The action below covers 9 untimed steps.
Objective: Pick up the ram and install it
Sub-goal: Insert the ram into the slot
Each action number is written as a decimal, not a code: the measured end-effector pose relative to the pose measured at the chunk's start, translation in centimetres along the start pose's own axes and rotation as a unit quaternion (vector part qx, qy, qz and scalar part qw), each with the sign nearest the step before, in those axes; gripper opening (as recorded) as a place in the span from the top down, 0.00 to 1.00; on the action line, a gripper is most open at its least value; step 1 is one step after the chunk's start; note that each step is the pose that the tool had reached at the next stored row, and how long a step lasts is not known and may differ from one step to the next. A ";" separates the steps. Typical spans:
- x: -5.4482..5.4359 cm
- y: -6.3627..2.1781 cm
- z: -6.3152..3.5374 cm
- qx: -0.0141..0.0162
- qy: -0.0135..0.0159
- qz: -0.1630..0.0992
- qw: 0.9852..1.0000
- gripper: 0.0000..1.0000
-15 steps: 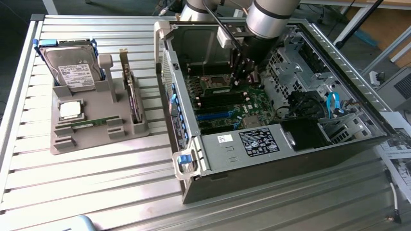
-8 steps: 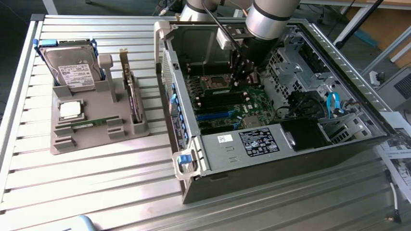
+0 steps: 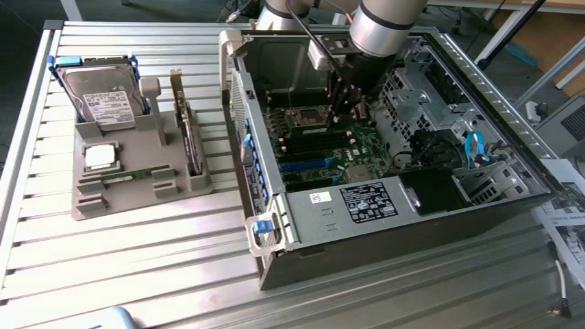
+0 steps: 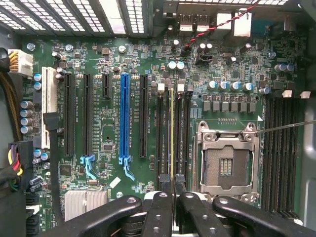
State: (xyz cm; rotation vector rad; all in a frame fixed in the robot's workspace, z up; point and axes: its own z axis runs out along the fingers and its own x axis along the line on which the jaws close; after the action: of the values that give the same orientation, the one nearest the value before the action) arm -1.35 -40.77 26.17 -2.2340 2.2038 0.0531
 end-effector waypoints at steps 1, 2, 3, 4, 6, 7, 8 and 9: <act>0.0 0.00 0.00 0.000 0.000 0.000 1.000 0.88; 0.0 0.00 0.00 0.000 0.000 0.000 1.000 0.88; 0.0 0.00 0.00 0.000 0.000 0.000 1.000 0.88; 0.0 0.00 0.00 0.000 0.000 0.001 1.000 0.88; 0.0 0.00 0.00 0.000 0.000 0.004 1.000 0.88; 0.0 0.00 0.01 0.000 0.000 0.005 1.000 0.88; 0.0 0.00 0.00 0.000 0.000 0.006 1.000 0.88; 0.0 0.00 0.01 0.000 0.000 0.006 1.000 0.88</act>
State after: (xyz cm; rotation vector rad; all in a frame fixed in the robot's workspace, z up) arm -1.35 -40.77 26.17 -2.2207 2.2168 0.0531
